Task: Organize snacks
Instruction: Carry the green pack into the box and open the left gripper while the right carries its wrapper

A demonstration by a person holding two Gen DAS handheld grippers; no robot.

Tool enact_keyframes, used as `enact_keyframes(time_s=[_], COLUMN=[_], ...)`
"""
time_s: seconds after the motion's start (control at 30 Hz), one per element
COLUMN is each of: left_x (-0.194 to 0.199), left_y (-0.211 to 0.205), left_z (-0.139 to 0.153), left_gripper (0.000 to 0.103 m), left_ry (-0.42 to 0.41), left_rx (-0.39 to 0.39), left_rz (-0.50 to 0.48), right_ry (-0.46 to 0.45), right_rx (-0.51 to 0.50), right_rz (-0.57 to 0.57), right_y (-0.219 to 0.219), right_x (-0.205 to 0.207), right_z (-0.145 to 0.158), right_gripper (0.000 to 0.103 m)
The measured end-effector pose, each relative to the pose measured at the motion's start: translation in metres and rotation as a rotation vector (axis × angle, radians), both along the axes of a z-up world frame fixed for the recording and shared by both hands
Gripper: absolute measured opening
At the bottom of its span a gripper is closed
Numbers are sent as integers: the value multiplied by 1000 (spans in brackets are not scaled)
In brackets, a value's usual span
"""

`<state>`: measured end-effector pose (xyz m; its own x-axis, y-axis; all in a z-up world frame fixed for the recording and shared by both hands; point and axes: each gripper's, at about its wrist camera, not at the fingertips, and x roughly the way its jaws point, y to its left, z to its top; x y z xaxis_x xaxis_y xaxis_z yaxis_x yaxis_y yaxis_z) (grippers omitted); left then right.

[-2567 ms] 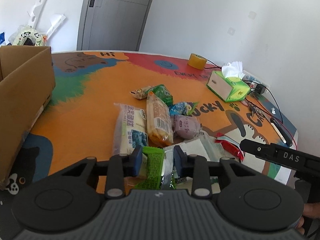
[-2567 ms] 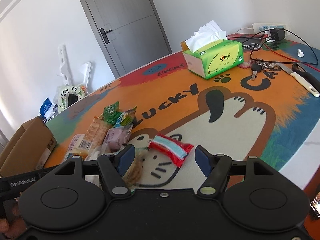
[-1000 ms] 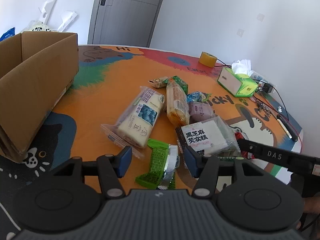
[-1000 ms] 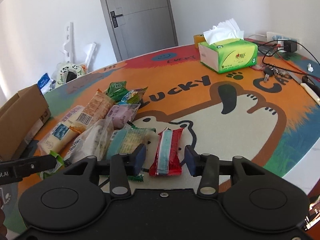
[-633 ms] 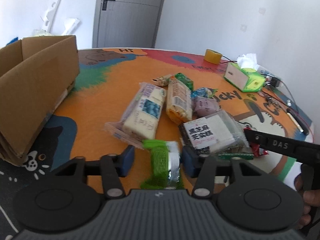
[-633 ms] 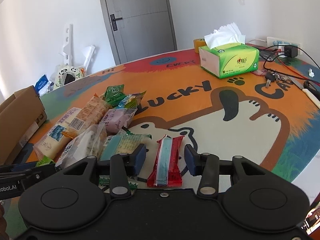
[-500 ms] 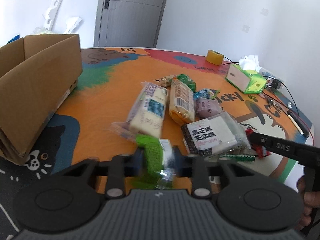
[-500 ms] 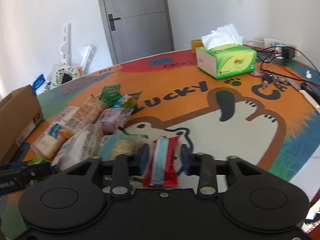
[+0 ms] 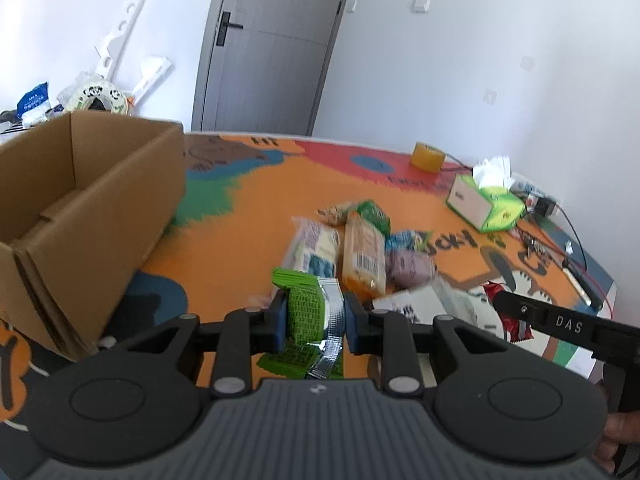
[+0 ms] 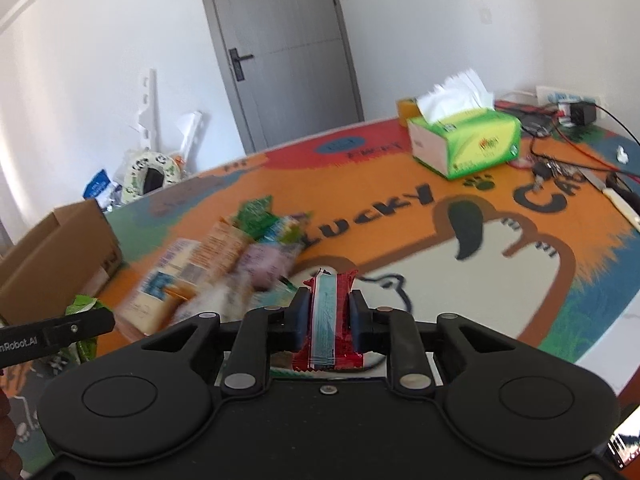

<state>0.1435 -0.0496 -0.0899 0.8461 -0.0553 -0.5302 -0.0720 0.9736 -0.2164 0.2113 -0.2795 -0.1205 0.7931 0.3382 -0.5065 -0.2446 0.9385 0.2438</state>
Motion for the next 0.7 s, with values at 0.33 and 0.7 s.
enact_keyframes(time_s=[0.33,0.7], left_x=[-5,-5], left_y=[25,57], left_z=[30,47], left_gripper=[27,27], left_ry=[-78,-120], left_rx=[8,19], left_rz=[41,104], right_ry=[-83,-127], right_rx=[29,46], right_rz=[87,187], right_y=[37,85], right_x=[-6,-5], right_z=[30,52], right_gripper=[22,22])
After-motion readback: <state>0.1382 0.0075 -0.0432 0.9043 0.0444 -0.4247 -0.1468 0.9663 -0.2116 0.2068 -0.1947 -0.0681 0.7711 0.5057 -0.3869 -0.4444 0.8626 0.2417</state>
